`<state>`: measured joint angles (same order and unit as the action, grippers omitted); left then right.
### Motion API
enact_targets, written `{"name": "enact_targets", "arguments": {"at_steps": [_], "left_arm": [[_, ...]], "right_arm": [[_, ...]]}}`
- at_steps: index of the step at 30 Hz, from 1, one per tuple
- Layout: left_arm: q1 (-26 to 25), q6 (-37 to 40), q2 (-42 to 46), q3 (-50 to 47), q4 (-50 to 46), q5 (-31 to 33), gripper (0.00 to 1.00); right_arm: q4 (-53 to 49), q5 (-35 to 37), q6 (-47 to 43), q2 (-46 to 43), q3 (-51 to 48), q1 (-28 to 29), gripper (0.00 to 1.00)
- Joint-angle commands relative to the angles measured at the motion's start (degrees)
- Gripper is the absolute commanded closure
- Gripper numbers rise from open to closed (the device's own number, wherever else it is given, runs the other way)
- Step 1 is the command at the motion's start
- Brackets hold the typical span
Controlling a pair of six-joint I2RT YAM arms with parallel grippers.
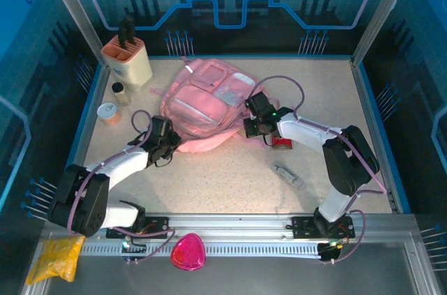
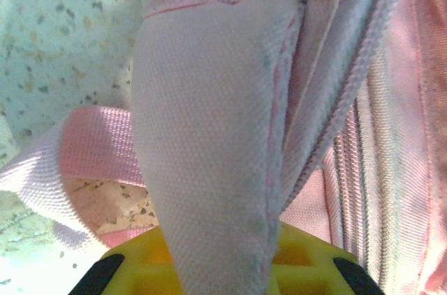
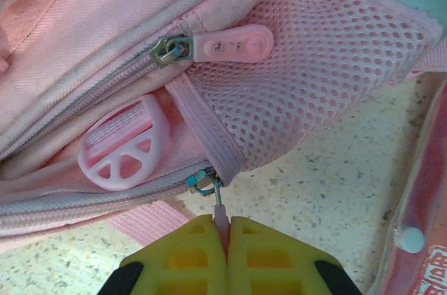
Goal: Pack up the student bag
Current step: Zip the student bag at the center of the table, then rotate the student bag at the center of the table.
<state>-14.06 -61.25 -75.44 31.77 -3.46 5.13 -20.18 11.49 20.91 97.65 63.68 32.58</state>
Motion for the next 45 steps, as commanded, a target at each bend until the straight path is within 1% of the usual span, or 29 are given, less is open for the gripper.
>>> {"name": "enact_targets", "arguments": {"at_steps": [1, 3, 4, 6, 7, 8, 10, 12, 14, 17, 19, 22, 25, 27, 28, 31, 34, 37, 38, 41, 42, 45], "left_arm": [[4.28, 6.69, 1.61, -1.69, -7.44, 3.02, 1.0], [4.27, 7.86, 1.26, -0.87, -7.63, 1.38, 1.0], [4.31, 8.61, 1.26, -0.47, -7.63, 0.27, 0.98], [4.27, 9.19, 2.35, -0.17, -8.39, -1.48, 0.85], [4.23, 9.59, 3.54, -0.51, -8.25, -2.8, 0.73], [4.22, 9.91, 5.06, -0.84, -8.22, -4.03, 0.64], [3.42, 10.06, 8.17, -1.44, -8.03, -6.1, 0.52], [1.83, 9.39, 11.51, -0.94, -10.93, -5.29, 0.48], [-0.37, 8.19, 15.46, -0.48, -12.77, -3.74, 0.47], [-3.56, 6.2, 19.24, 0.33, -12.59, -3.1, 0.45], [-6.43, 4.85, 19.48, 0.98, -10.83, -3.11, 0.44], [-11.25, 3.47, 17.17, 2.81, -8.3, -2.12, 0.43], [-15.11, 2.73, 12.54, 5.18, -6.06, -1.19, 0.42], [-16.86, 2.57, 9.07, 6.34, -2.95, -1.26, 0.42], [-17.74, 2.38, 7.08, 7.41, -2.04, -1.13, 0.42], [-19.18, 3.05, 1.07, 11.21, -0.15, -2.12, 0.41], [-19.64, 3.3, -3.65, 14.56, 1.11, -4.14, 0.41], [-21.46, 3.22, -6.33, 16.29, 1.68, -2.28, 0.42], [-21.9, 2.91, -7.12, 16.54, 1.99, -2.57, 0.43], [-22.92, 2.2, -9.53, 17.39, 3.09, -5.46, 0.45], [-23.5, 2.28, -10.02, 17.85, 3.31, -6.17, 0.48], [-25.58, 2.45, -11.7, 17.81, 3.12, -5.2, 0.52]], "right_arm": [[-2.04, 3.12, 0.12, -1.28, 1.91, -2.58, 1.0], [-1.5, -1.69, -0.52, -2.13, 1.62, -1.73, 1.0], [-1.9, -3.19, -0.73, -2.72, 1.69, -1.06, 1.0], [-3.04, -5.14, -0.34, -3.99, 1.63, -0.4, 0.83], [-3.12, -7.73, 0.17, -4.98, 1.3, -0.63, 0.78], [-3.14, -10.25, 1.01, -5.86, 1.18, -1.26, 0.75], [-3.83, -14.33, 3.51, -6.95, 2.01, -2.71, 0.69], [-4.25, -17.2, 7.09, -7.44, 3.49, -4.26, 0.6], [-3.68, -17.23, 10.05, -7.45, 5.1, -4.46, 0.48], [-3.64, -14.34, 13.46, -4.85, 7.81, -4.84, 0.41], [-5.01, -13.02, 15.74, -1.41, 10.79, -5.32, 0.38], [-5.16, -13.95, 18.59, 3.2, 14.73, -5.62, 0.37], [-4.81, -14.44, 21.23, 7.85, 17.72, -6.0, 0.37], [-3.63, -17.44, 23.35, 10.73, 18.97, -6.79, 0.4], [-2.47, -17.77, 24.48, 11.82, 18.87, -7.04, 0.41], [-0.73, -15.79, 26.09, 13.21, 18.25, -7.27, 0.42], [1.12, -16.2, 27.66, 14.5, 17.69, -8.13, 0.42], [3.29, -16.96, 29.5, 15.84, 17.01, -8.97, 0.43], [3.72, -16.92, 29.86, 16.24, 17.12, -9.14, 0.43], [4.68, -17.73, 30.18, 17.93, 18.16, -9.14, 0.47], [5.17, -18.19, 30.25, 18.46, 18.53, -9.11, 0.5], [6.72, -18.46, 30.65, 18.9, 18.16, -9.19, 0.59]]}}
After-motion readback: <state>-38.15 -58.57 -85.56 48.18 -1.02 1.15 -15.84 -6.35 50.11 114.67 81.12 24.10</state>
